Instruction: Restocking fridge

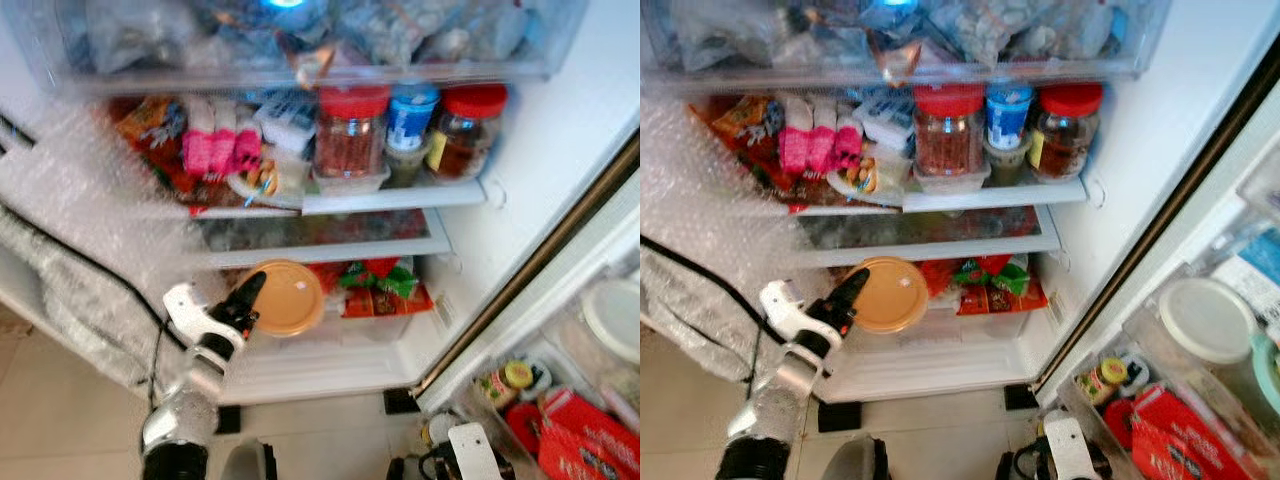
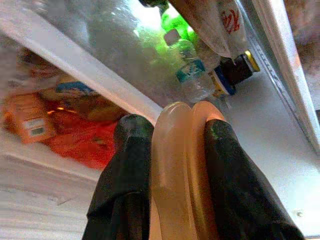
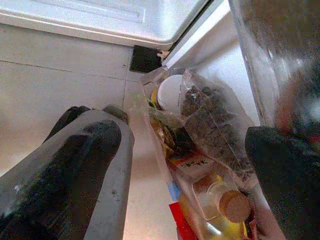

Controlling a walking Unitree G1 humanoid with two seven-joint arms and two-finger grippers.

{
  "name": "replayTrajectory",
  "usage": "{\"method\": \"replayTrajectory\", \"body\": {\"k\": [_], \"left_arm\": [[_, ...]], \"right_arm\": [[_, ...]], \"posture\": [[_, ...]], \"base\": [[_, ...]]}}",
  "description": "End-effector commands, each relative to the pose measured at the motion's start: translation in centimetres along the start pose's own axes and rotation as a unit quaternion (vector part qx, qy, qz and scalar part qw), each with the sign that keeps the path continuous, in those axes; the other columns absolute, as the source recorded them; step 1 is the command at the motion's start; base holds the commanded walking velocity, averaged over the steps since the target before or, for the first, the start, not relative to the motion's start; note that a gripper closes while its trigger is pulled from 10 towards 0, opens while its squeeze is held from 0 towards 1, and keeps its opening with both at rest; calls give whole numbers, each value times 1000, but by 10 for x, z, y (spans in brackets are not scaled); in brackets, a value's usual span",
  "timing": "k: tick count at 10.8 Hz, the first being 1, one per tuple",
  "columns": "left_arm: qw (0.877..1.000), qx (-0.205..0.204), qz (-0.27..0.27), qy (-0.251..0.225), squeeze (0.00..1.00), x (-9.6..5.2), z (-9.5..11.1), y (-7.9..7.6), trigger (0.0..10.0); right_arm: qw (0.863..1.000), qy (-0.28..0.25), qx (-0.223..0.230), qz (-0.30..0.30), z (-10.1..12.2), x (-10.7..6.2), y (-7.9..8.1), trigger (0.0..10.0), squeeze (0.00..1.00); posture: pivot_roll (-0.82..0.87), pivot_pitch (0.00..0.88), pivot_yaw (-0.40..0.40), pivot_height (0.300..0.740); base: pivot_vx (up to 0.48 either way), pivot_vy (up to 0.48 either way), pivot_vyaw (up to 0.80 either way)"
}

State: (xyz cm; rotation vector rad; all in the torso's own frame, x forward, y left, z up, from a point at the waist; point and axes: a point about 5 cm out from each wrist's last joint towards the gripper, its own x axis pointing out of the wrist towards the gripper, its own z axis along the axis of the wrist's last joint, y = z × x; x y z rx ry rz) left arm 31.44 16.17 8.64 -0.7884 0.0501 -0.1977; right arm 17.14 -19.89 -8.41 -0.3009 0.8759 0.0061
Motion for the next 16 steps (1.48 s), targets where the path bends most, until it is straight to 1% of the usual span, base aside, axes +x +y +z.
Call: {"method": "replayTrajectory", "body": {"k": [1, 5, 12, 14, 16], "left_arm": [[1000, -3, 3, -3, 0, -1, 1, 3, 10000], [1000, -3, 4, -7, 0, -1, 2, 4, 10000], [1000, -2, -1, -4, 0, -1, 2, 3, 10000], [1000, -1, -4, -1, 0, 0, 2, 2, 10000], [1000, -2, -4, -1, 0, 4, 1, 1, 10000]], "right_arm": [[997, 70, -6, 20, -37, -11, 9, 10000, 0], [997, 70, -6, 21, -36, -10, 8, 10000, 0], [998, 65, -5, 24, -30, -9, 13, 10000, 0], [998, 61, -5, 25, -27, -8, 15, 10000, 0], [998, 61, -5, 24, -27, -8, 14, 10000, 0]], "posture": [[41, 164, -21, 646], [42, 163, -22, 646], [43, 164, -21, 646], [41, 166, -20, 646], [38, 167, -18, 646]], "base": [[266, 0, 0], [279, 0, 0], [295, 0, 0], [309, 0, 0], [307, 0, 0]]}}
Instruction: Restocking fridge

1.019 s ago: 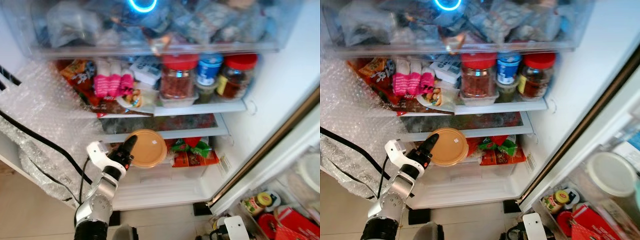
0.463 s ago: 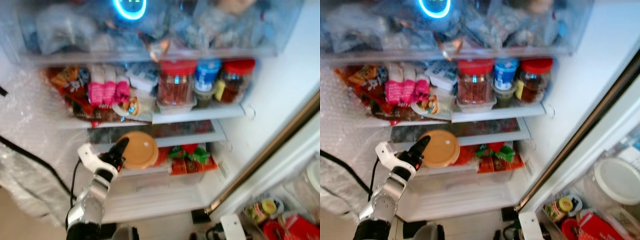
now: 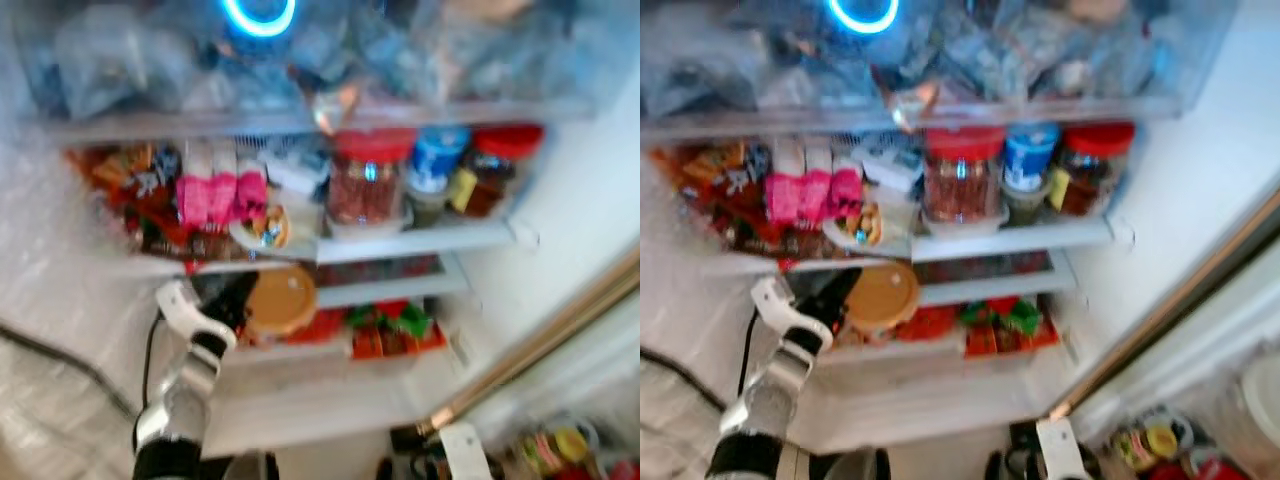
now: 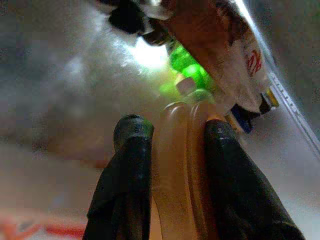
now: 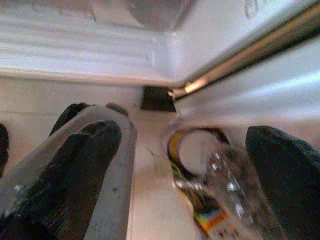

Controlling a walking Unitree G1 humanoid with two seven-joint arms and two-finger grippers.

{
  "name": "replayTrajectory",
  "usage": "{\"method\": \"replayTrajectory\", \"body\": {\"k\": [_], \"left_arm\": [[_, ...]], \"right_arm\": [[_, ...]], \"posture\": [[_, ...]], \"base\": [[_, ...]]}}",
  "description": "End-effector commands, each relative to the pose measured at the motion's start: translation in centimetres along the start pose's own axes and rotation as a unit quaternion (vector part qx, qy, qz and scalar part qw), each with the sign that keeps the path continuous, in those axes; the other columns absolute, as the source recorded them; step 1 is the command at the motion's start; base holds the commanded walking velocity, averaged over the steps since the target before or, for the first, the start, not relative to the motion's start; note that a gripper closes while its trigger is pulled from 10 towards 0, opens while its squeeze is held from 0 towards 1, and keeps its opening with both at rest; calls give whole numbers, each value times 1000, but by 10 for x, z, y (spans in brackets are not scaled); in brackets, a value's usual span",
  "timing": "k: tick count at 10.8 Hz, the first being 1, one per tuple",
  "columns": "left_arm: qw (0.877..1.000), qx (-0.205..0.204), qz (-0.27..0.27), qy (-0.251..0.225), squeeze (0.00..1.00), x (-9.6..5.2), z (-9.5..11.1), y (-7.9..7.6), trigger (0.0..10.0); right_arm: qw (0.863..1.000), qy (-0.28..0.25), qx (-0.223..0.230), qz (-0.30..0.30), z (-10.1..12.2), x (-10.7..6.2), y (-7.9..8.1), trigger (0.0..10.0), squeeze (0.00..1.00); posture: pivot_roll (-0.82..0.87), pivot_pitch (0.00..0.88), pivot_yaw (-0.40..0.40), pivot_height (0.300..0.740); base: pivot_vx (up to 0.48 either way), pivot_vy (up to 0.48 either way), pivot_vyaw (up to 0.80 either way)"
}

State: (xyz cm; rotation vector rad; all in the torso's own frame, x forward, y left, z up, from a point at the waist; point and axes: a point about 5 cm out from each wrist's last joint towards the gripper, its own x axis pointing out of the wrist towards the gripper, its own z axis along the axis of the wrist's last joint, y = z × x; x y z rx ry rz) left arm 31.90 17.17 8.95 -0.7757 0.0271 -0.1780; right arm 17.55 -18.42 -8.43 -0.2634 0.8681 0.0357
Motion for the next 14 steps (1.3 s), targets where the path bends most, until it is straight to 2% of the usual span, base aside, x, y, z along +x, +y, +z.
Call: {"method": "replayTrajectory", "body": {"k": [1, 3, 5, 7, 10, 12, 14], "left_arm": [[1000, -13, -9, 10, 0, 4, -8, -5, 10000], [1000, -14, 19, 0, 0, 11, -8, -1, 10000], [997, -62, 48, -23, 0, 19, -4, 5, 10000], [995, -62, 65, -30, 0, 26, -2, 7, 10000], [991, -89, 87, -40, 0, 32, -2, 10, 10000], [991, -94, 85, -40, 0, 40, -1, 5, 10000], [992, -91, 70, -43, 0, 50, 3, -7, 10000]], "right_arm": [[998, 68, -13, 3, -35, -10, -1, 10000, 0], [998, 67, -13, 2, -36, -10, -2, 10000, 0], [998, 68, -11, 4, -38, -11, 0, 10000, 0], [998, 69, -11, 4, -40, -12, 0, 10000, 0], [998, 70, -10, 3, -42, -13, -2, 10000, 0], [998, 69, -9, 2, -42, -13, -2, 10000, 0], [998, 69, -8, 2, -43, -13, -1, 10000, 0]], "posture": [[36, 168, -19, 646], [36, 170, -20, 646], [32, 172, -19, 646], [24, 177, -21, 646], [23, 173, -21, 646], [22, 173, -20, 646], [14, 170, -18, 646]], "base": [[315, 0, 0], [0, 0, 0], [0, 0, 0], [0, 0, 0], [0, 0, 0], [0, 0, 0], [0, 0, 0]]}}
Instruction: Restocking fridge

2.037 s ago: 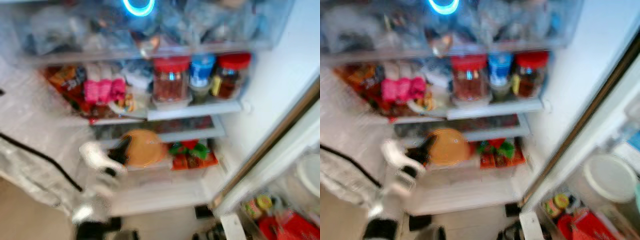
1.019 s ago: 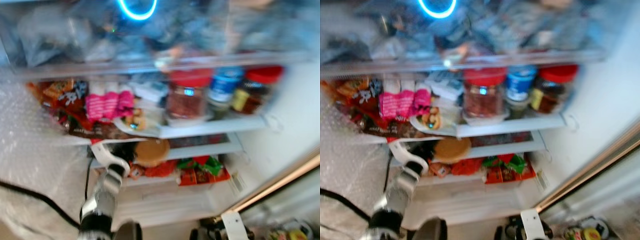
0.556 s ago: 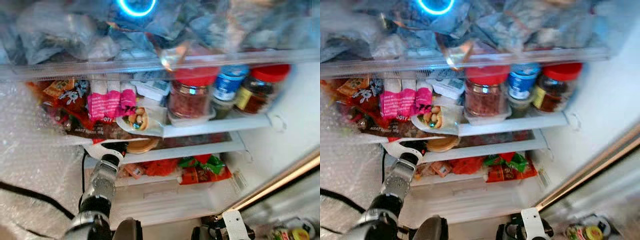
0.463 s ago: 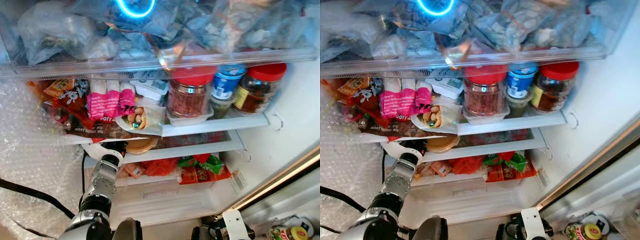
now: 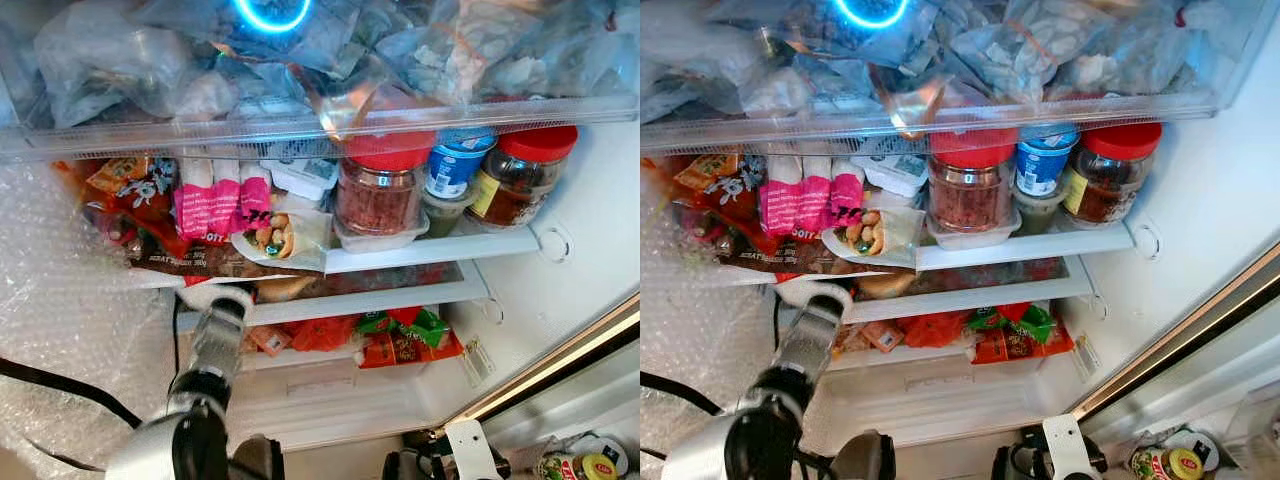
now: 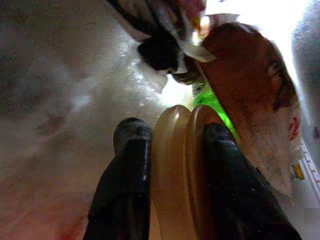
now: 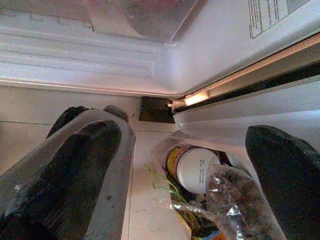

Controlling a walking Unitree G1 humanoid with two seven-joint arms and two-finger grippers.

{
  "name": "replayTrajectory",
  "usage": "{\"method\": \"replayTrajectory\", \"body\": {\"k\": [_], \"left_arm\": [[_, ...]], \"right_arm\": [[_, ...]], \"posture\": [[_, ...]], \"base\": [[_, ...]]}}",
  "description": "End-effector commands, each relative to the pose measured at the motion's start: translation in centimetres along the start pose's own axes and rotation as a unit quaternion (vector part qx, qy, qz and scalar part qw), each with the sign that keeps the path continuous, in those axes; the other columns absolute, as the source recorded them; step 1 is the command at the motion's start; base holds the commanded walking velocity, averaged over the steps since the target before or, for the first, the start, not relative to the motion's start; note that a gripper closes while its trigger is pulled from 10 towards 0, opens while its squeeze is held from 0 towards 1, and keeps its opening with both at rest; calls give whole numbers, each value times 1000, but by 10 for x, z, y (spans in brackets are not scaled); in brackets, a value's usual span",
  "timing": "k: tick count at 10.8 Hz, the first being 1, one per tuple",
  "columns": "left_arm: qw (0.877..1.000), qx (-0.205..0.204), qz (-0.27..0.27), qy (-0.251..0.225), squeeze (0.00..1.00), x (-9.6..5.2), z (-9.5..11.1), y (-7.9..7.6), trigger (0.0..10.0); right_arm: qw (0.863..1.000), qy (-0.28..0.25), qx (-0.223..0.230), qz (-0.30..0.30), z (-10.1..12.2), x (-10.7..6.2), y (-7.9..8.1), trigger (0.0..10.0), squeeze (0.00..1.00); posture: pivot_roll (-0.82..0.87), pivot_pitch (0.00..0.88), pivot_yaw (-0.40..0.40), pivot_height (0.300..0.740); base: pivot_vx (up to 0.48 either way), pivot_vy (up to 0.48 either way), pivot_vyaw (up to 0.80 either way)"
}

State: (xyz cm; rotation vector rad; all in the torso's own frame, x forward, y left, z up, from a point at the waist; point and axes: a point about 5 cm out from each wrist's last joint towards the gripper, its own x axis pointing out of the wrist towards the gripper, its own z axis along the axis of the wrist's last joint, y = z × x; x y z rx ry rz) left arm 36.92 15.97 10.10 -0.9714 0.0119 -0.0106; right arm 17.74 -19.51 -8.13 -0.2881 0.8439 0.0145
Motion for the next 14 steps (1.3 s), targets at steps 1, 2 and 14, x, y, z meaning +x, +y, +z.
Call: {"method": "replayTrajectory", "body": {"k": [1, 2, 14], "left_arm": [[1000, 11, 1, 5, 0, 0, -2, 0, 10000], [1000, 15, 2, 9, 0, 0, -4, 0, 10000], [995, 62, -76, 23, 1000, -16, -8, 5, 10000]], "right_arm": [[997, 79, -2, 18, -43, -14, 11, 10000, 0], [997, 80, -1, 18, -43, -14, 11, 10000, 0], [997, 76, -2, 23, -36, -11, 16, 10000, 0]], "posture": [[12, 171, -16, 646], [12, 171, -16, 646], [31, 147, 0, 646]], "base": [[0, 0, 0], [0, 0, 0], [0, 0, 0]]}}
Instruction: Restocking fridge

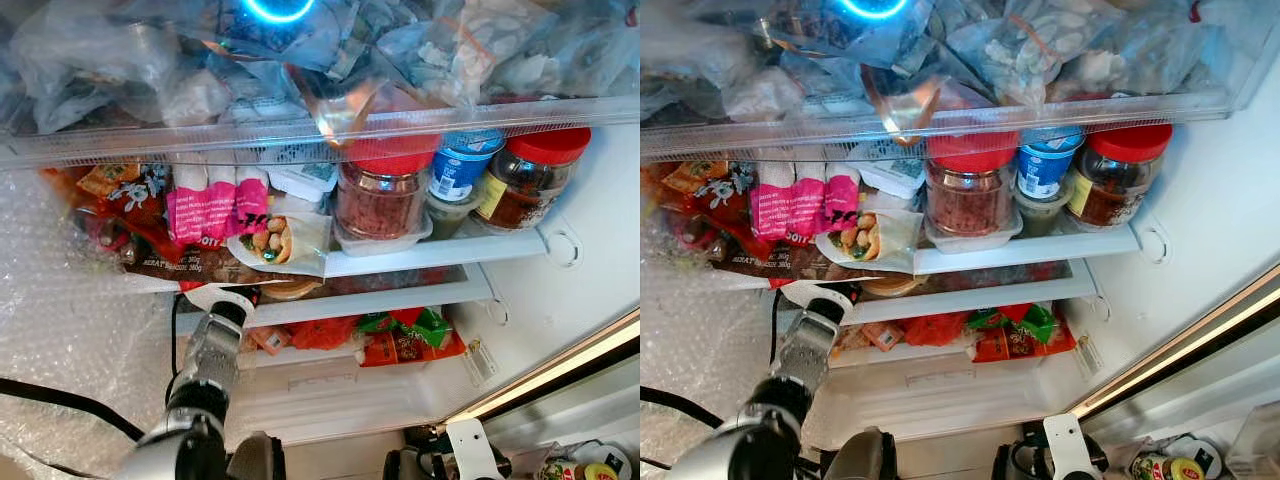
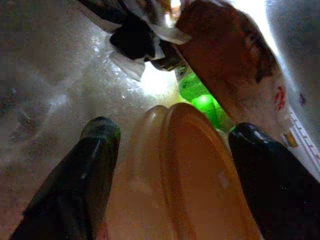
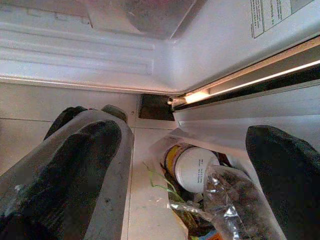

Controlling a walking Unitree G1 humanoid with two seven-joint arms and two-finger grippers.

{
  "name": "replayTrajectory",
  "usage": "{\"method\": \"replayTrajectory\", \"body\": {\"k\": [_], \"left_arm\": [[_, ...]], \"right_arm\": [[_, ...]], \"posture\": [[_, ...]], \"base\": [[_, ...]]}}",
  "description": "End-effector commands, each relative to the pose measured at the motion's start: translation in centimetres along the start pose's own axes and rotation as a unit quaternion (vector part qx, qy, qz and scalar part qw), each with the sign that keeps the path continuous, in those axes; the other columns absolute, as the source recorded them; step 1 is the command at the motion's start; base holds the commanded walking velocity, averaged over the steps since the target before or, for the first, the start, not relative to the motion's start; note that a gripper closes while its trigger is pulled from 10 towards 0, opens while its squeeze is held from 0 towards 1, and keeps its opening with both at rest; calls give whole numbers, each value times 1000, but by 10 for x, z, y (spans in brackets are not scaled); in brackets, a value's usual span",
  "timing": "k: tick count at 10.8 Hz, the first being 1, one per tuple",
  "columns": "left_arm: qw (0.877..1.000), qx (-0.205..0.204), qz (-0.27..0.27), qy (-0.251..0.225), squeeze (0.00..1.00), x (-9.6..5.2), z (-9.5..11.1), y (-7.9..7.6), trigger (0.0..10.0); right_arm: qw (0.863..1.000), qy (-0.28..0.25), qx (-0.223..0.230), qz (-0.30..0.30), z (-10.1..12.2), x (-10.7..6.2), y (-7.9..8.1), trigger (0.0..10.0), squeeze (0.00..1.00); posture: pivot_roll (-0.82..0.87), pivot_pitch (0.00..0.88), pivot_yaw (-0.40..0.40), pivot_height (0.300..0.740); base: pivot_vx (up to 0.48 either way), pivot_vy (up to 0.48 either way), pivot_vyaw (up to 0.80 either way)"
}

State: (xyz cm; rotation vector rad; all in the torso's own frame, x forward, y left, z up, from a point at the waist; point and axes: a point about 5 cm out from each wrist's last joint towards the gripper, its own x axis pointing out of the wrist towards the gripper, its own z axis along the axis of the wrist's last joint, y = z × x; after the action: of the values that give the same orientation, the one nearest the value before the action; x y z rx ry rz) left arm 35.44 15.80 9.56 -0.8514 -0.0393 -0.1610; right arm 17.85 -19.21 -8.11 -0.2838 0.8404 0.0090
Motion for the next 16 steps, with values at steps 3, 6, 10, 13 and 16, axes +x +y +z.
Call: {"method": "replayTrajectory", "body": {"k": [3, 6, 10, 13, 16], "left_arm": [[1000, -1, -4, 10, 0, -12, -6, 3, 10000], [1000, 8, 1, 8, 0, -22, -4, 4, 10000], [1000, 1, 3, 15, 0, -25, -7, 1, 10000], [999, 26, 2, 31, 0, -30, -11, 3, 10000], [999, 30, 5, 34, 0, -34, -12, 4, 10000]], "right_arm": [[997, 78, -4, 24, -37, -11, 13, 10000, 0], [997, 80, -3, 22, -38, -12, 12, 10000, 0], [997, 80, -4, 19, -39, -12, 8, 10000, 0], [997, 76, -6, 20, -36, -11, 10, 10000, 0], [997, 74, -5, 19, -33, -9, 12, 10000, 0]], "posture": [[31, 148, 1, 646], [37, 157, 0, 646], [33, 160, -2, 646], [35, 161, -2, 646], [36, 161, 0, 646]], "base": [[0, 0, 0], [0, 0, 0], [0, 0, 0], [0, 0, 0], [0, 0, 0]]}}
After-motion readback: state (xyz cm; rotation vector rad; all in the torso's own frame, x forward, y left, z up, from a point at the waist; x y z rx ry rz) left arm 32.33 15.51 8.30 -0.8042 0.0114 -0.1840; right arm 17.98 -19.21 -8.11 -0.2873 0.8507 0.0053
